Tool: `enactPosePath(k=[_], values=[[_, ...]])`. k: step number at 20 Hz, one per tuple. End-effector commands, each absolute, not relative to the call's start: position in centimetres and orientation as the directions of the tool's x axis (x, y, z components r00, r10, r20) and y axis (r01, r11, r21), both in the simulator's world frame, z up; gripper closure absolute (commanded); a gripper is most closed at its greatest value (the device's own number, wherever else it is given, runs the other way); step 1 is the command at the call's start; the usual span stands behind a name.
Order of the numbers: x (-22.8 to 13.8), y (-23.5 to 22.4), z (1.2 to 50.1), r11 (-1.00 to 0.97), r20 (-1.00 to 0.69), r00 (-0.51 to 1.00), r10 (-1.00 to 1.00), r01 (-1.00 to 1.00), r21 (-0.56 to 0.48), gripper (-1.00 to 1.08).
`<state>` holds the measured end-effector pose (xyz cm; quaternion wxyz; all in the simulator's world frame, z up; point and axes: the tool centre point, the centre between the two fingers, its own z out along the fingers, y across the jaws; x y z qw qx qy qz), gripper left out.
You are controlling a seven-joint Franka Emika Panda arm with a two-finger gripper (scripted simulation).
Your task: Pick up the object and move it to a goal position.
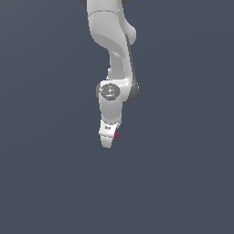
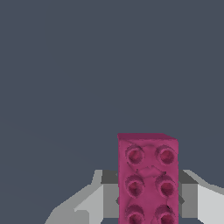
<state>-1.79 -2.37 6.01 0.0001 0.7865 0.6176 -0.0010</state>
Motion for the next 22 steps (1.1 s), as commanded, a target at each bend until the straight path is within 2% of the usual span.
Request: enactPosePath(k=[1,22], values=[[-2.3,-2.5,7.8,-0.237,-0.003,0.237,0.972,0.972,0.0,1.08],[-7.6,-4.1,26.5,-0.236,0.001,0.236,0.972,0.972,0.0,1.08]])
